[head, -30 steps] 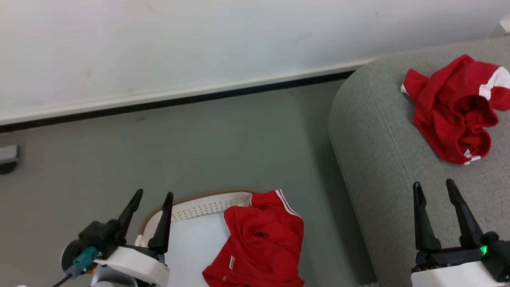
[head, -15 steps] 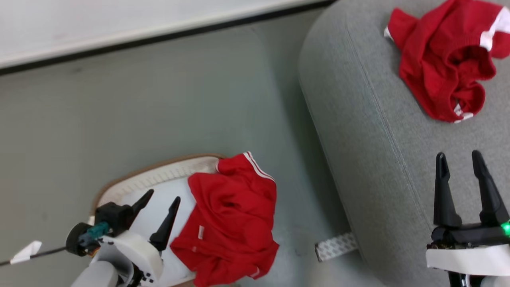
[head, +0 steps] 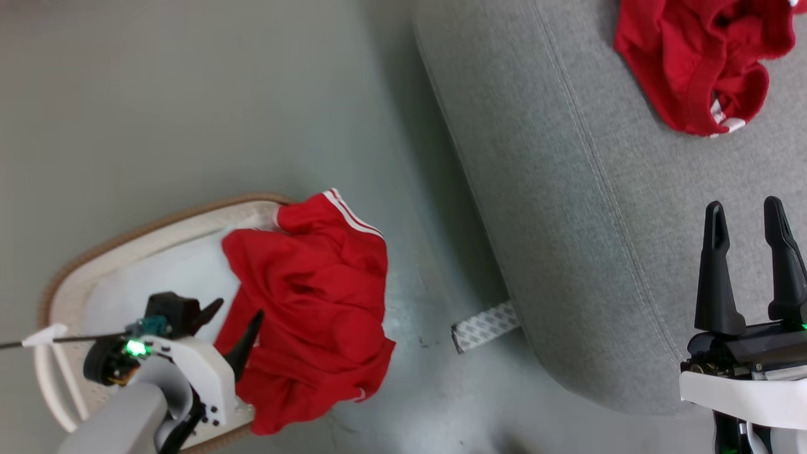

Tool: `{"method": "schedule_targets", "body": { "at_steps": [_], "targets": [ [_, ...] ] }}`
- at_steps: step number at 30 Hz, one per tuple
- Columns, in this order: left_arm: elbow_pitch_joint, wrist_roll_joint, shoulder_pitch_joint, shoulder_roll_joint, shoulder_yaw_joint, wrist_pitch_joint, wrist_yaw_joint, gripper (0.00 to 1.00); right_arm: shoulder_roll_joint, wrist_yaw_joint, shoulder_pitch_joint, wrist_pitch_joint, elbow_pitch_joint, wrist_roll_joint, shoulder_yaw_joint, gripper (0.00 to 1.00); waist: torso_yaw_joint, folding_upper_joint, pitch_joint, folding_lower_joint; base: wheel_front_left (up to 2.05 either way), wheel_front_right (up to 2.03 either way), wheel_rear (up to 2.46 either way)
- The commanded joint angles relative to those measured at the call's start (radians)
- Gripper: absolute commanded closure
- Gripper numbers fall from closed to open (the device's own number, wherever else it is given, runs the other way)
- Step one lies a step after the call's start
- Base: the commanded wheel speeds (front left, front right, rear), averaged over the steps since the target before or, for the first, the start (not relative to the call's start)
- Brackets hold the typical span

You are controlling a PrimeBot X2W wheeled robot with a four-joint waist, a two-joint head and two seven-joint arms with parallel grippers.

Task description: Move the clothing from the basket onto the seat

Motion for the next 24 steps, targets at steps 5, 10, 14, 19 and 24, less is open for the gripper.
{"method": "schedule_targets", "body": {
  "at_steps": [5, 10, 14, 19, 24],
  "targets": [
    [0.006, -0.078, -0.081, 0.055, -0.104, 0.004, 0.001, 0.0, 0.001, -0.002, -0.016, 0.001, -0.027, 0.03, 0.016, 0.0, -0.062, 0.0, 0.086, -0.0003, 0.0, 0.0, 0.0],
    [0.012, -0.137, -0.147, 0.087, -0.18, 0.007, 0.001, 0.0, 0.001, -0.002, -0.015, 0.001, -0.037, 0.06, 0.036, 0.0, -0.09, 0.0, 0.118, -0.0003, 0.0, 0.0, 0.0],
    [0.029, -0.167, -0.197, 0.106, -0.229, 0.017, 0.001, 0.0, 0.001, -0.002, -0.017, 0.001, -0.038, 0.074, 0.051, 0.0, -0.112, 0.0, 0.137, -0.0003, 0.0, 0.0, 0.0],
    [0.054, -0.198, -0.244, 0.115, -0.281, 0.021, 0.001, 0.0, 0.001, -0.002, -0.014, 0.001, -0.039, 0.09, 0.061, 0.0, -0.131, 0.0, 0.151, -0.0003, 0.0, 0.0, 0.0],
    [0.075, -0.23, -0.276, 0.118, -0.317, 0.016, 0.001, 0.76, 0.001, -0.002, -0.013, 0.001, -0.04, 0.098, 0.064, 0.0, -0.138, 0.0, 0.161, -0.0003, 0.0, 0.0, 0.0]
  ]
}}
